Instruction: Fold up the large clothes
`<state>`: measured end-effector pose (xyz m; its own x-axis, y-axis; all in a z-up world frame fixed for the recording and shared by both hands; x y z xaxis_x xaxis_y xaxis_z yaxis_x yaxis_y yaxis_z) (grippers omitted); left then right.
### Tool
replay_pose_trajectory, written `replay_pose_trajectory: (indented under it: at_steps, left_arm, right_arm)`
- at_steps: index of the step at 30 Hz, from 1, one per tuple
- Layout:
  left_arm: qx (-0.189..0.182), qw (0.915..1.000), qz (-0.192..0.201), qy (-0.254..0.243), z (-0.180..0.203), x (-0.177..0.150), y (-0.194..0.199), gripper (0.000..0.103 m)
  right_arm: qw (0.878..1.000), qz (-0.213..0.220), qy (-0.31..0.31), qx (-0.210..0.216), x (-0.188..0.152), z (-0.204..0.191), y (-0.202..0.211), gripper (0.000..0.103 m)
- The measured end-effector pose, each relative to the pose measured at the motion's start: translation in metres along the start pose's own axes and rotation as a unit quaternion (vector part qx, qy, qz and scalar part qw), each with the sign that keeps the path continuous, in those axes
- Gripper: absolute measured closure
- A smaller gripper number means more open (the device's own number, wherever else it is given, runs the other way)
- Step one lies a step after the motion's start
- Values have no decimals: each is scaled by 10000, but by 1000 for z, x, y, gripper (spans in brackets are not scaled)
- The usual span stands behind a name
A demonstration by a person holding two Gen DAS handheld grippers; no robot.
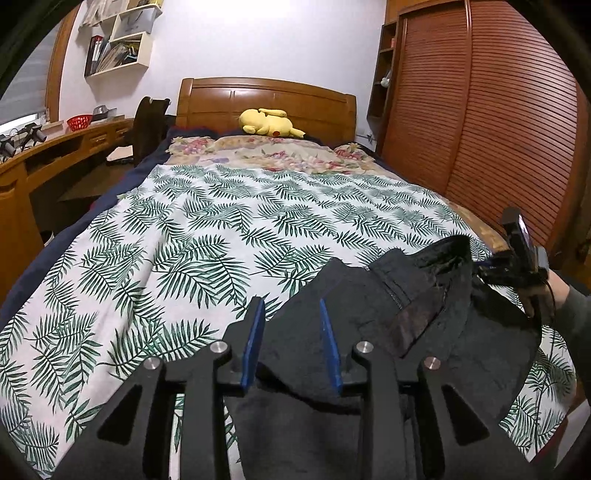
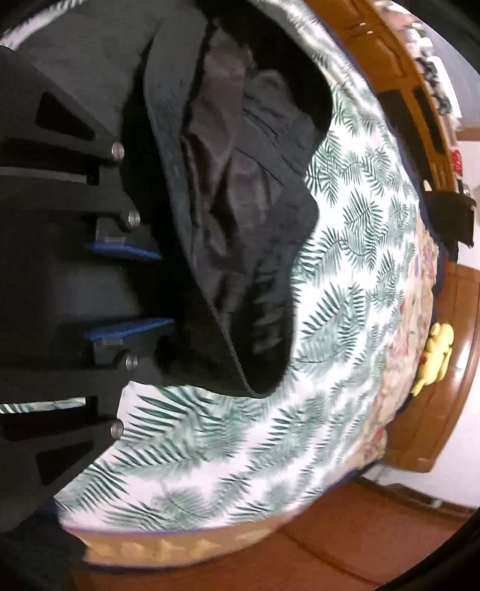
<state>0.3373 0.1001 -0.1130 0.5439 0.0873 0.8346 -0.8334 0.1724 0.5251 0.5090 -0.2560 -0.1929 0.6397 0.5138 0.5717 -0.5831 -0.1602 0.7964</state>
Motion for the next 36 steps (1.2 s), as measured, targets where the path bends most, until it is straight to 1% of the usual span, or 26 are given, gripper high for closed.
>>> replay_pose_trajectory:
  at_steps: [1, 4, 8, 9, 10, 12, 14, 15, 16, 17, 19, 20, 23, 24, 26, 27, 30, 33, 35, 36]
  left_arm:
    - [-2, 10000, -5, -3, 0, 0, 0, 75]
    - [7, 10000, -9, 6, -1, -1, 0, 75]
    - [-23, 10000, -3, 1, 1, 1, 0, 75]
    - [-34, 10000, -2, -6, 2, 1, -1, 75]
    - [-49, 10000, -5, -16, 2, 1, -1, 75]
    - [-72, 10000, -5, -33, 4, 2, -2, 75]
    - [-77, 10000, 1, -27, 4, 2, -2, 75]
    - [-77, 10000, 0, -27, 4, 2, -2, 75]
    - [-72, 10000, -3, -28, 3, 2, -2, 75]
    - [-63, 10000, -6, -29, 3, 2, -2, 75]
    - [-27, 10000, 2, -27, 1, 1, -1, 75]
    - [10, 10000, 14, -21, -1, 1, 0, 75]
    - [93, 9999, 58, -6, -8, 0, 4, 75]
    - [103, 9999, 70, 7, -10, -1, 7, 75]
    - [139, 9999, 91, 34, -16, -1, 11, 74]
    - [172, 9998, 109, 52, -21, -2, 14, 74]
    - [250, 9996, 114, 100, -34, -4, 22, 74]
    - [350, 9992, 99, 140, -49, -6, 29, 74]
    - [412, 9989, 109, 181, -57, -8, 33, 74]
    - [421, 9988, 107, 206, -62, -9, 36, 74]
  right_arm:
    - [9999, 43, 58, -71, 6, 1, -3, 90]
    - [9997, 45, -67, -244, 21, 16, -19, 90]
    - [9956, 25, -389, -858, 33, 57, -39, 90]
    - [9919, -83, -602, -1117, 31, 75, -45, 90]
    - [9891, -198, -787, -1226, 27, 88, -49, 90]
    - [9876, -251, -967, -1208, 21, 98, -48, 90]
    - [9898, -46, -953, -1063, 21, 93, -35, 89]
    - [9907, 19, -924, -994, 21, 88, -29, 87]
    - [9917, 113, -863, -942, 22, 78, -20, 75]
    - [9926, 180, -811, -889, 25, 69, -14, 61]
    - [9957, 445, -590, -550, 35, 30, 5, 49]
    - [9966, 555, -488, -377, 40, 10, 13, 45]
    - [9974, 673, -185, 204, 52, -52, 26, 44]
    - [9965, 697, -10, 468, 55, -85, 31, 44]
    - [9940, 700, 174, 818, 58, -126, 34, 44]
    - [9913, 689, 238, 1095, 60, -152, 36, 44]
    - [9822, 625, 371, 1733, 61, -217, 40, 44]
    - [9747, 511, 496, 2118, 62, -263, 41, 44]
    - [9744, 344, 617, 2135, 62, -282, 36, 45]
    - [9747, 169, 670, 2126, 62, -290, 28, 47]
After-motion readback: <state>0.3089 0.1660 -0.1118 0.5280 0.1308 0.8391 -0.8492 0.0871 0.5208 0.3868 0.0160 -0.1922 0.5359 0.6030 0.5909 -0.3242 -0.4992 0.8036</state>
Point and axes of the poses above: each gripper's, at about its wrist camera, not at the fingertips, and y roughly against the way its jaws point, z to its right, x to its top, the point moved 9 cm from there along -y, roughly the way its jaws point, and after that the axes turned 1 degree about z, right-handed, at the moved point
